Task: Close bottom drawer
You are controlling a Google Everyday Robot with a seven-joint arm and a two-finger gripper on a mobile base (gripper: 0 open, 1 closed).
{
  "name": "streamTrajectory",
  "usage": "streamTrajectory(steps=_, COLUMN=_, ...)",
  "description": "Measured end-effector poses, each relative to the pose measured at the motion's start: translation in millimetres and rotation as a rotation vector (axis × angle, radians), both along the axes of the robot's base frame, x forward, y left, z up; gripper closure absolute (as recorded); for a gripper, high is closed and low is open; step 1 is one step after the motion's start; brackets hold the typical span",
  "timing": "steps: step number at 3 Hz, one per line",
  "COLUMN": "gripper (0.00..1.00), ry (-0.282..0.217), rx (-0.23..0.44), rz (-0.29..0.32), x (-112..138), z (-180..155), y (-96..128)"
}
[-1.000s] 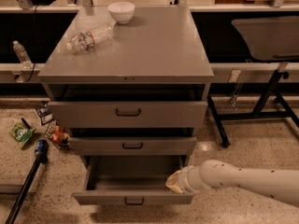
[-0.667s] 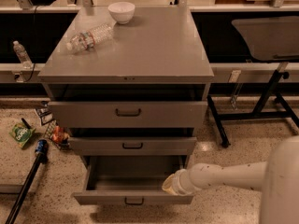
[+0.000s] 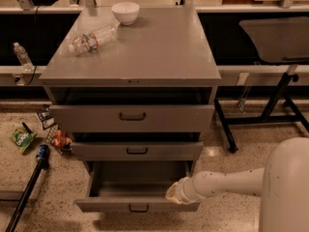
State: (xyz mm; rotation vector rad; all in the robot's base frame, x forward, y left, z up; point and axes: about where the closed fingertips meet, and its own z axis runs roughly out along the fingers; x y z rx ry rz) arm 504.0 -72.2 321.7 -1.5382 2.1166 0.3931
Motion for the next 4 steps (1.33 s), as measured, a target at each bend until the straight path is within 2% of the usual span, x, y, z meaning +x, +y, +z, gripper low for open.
streamTrajectory(steps=1, gripper=1.0, ry=0.002, rx=0.014, rz=-0.017, x=-2.7, z=-42.0, y=6.2)
streamTrajectory(steps=2, gripper=1.0, ry=-0.006, rx=0.048, rz=0.002, x=-14.1, z=-92.1, y=20.9)
streamTrajectory(steps=3, gripper=1.0, ry=-0.009, rx=0.064, rz=0.024, x=-22.6, z=-109.7, y=27.0)
streamTrajectory(steps=4, gripper=1.0, ry=-0.019, rx=0.023, rz=0.032, x=-37.1, z=-143.4, y=32.0)
